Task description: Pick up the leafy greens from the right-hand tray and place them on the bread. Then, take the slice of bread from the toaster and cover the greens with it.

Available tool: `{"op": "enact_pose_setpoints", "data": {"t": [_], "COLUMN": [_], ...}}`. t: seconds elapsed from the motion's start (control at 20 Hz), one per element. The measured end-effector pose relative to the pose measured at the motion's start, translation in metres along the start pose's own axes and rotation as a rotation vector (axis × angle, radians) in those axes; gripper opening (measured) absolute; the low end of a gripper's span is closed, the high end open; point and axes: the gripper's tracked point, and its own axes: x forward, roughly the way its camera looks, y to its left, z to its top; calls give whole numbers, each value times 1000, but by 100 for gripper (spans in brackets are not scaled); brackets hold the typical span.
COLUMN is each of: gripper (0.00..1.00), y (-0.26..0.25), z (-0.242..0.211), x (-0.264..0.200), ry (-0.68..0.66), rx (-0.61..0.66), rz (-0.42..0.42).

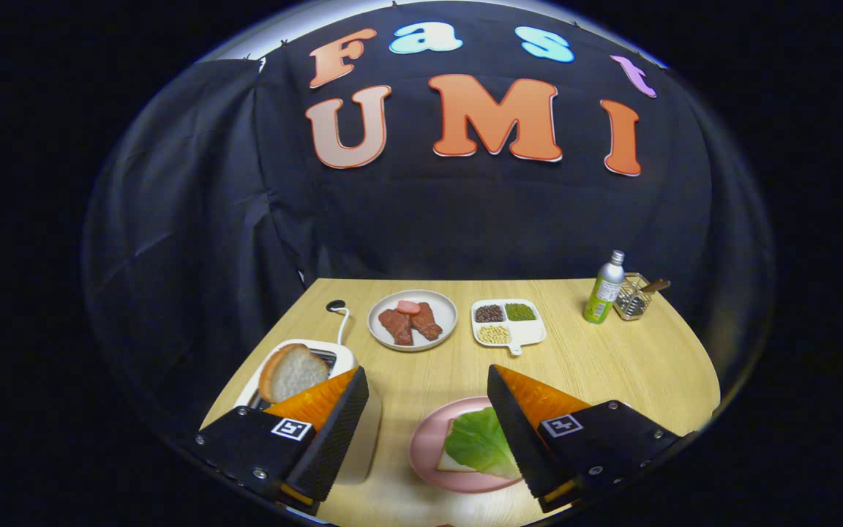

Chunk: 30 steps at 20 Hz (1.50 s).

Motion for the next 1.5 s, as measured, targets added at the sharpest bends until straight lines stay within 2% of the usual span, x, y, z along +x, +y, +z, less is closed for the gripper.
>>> {"op": "enact_pose_setpoints", "data": {"t": [0.25,0.45,0.7,0.9,1.0,1.05,1.1,1.25,1.3,1.45,1.5], "gripper": [98,98,96,80,65,54,49,21,15,6,6], "y": [63,99,113,115,117,119,120,117,116,113,112], "z": [14,-2,-34,-50,-55,-59,-60,-60,-60,-57,-53], "x": [3,10,24,27,30,30,30,29,30,28,25], "ry": [-39,-9,54,105,115,122,128,137,143,149,148], "rx": [-73,-100,-108,-127,-143,-146,-144,-117,-111,-82,-76], "rz": [58,93,81,65,59,60,61,45,43,45,48]}}
